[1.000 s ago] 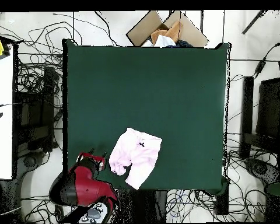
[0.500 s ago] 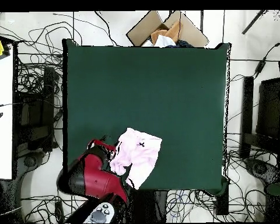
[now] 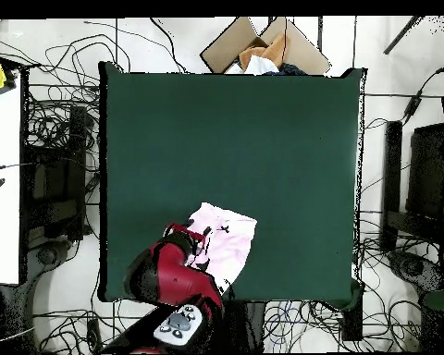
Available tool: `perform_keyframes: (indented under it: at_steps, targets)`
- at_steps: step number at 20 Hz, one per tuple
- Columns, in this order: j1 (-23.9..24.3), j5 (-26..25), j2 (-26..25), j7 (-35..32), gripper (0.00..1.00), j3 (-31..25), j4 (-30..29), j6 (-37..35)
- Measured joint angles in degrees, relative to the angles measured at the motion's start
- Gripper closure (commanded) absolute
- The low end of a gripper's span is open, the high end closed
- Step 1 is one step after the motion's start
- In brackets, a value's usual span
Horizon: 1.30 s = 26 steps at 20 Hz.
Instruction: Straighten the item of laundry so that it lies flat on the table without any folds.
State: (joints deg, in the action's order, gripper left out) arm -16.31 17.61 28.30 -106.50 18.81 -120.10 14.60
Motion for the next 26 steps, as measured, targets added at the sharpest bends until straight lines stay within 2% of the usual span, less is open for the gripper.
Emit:
perform_keyframes:
  at_steps: [5,9,15,20,26]
  targets:
    - [2.68,-4.13,-2.13,-0.01,0.00,0.00,0.02,0.65]
    - [4.14,-6.94,-5.39,-0.01,0.00,-0.01,0.04,4.01]
    - [7.12,-10.83,-12.14,-0.01,0.00,-0.80,0.76,13.55]
    - [10.19,-16.50,-12.79,-0.01,0.00,-1.56,0.62,19.05]
    - [11.53,-18.20,-12.52,-0.01,0.00,-2.11,0.63,19.31]
